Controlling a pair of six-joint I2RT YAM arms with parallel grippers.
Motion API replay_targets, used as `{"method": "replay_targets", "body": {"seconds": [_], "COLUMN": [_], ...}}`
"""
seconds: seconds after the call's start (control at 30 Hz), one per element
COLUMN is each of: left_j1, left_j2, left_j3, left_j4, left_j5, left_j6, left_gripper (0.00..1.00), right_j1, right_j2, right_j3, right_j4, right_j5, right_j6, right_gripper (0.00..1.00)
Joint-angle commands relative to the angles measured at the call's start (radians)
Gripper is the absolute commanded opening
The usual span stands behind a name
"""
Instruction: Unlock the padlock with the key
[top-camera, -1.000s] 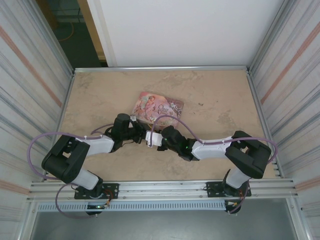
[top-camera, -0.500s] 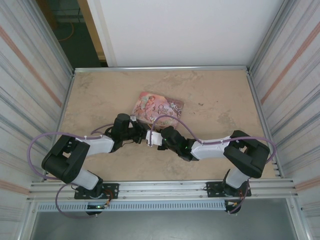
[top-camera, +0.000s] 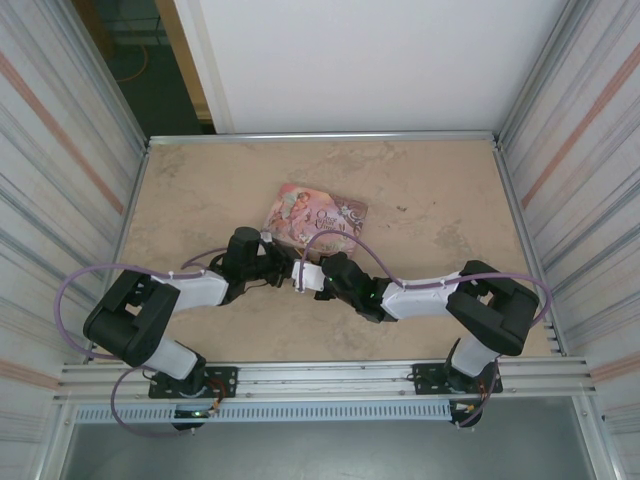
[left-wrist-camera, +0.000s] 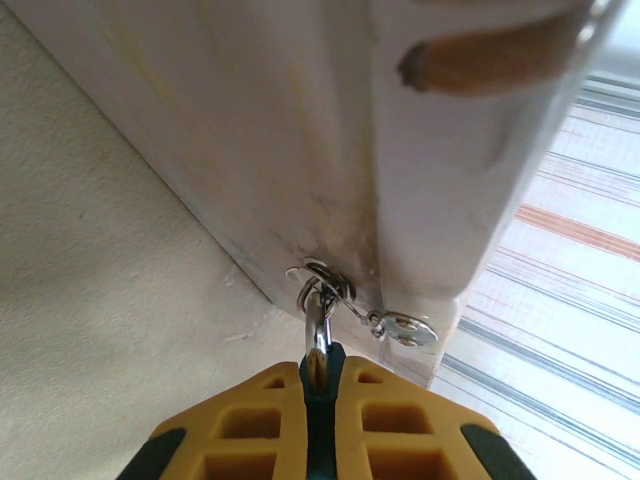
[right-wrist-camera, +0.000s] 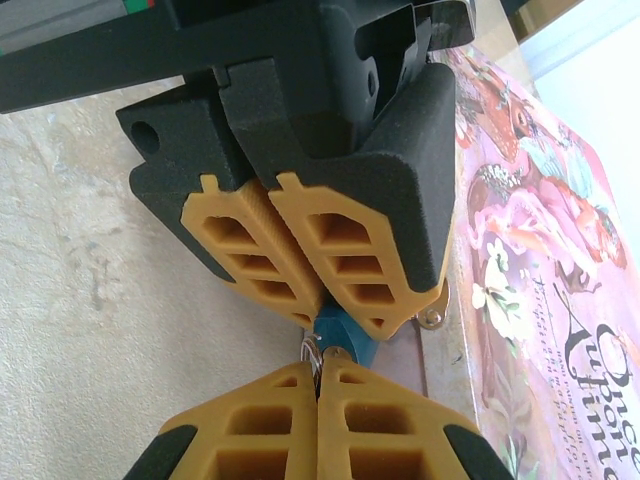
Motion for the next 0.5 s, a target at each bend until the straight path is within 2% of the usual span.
{"method": "replay_targets", "body": {"seconds": [0.0, 0.23, 0.47], "left_j1": [-0.008, -0.012, -0.045], "left_j2": [-0.020, -0.019, -0.017], "left_j3": [0.011, 0.007, 0.005], "left_j4": [0.061, 0.066, 0.070], "left_j5": [0.041, 0.042, 0.017], "left_j6": [0.001, -0.002, -0.010], "left_gripper": [0.00, 0.00, 0.00], "right_j1": [-0.001, -0.001, -0.001], "right_j2": [0.020, 0.006, -0.022], "right_j3": [0.024, 0.021, 0.013], "right_j4": [0.011, 0.023, 0.037], "right_j5": [0.031, 0.063, 0.086], "right_j6": [0.055, 0.139, 0.299], "right_gripper": [0.00, 0.00, 0.00]}}
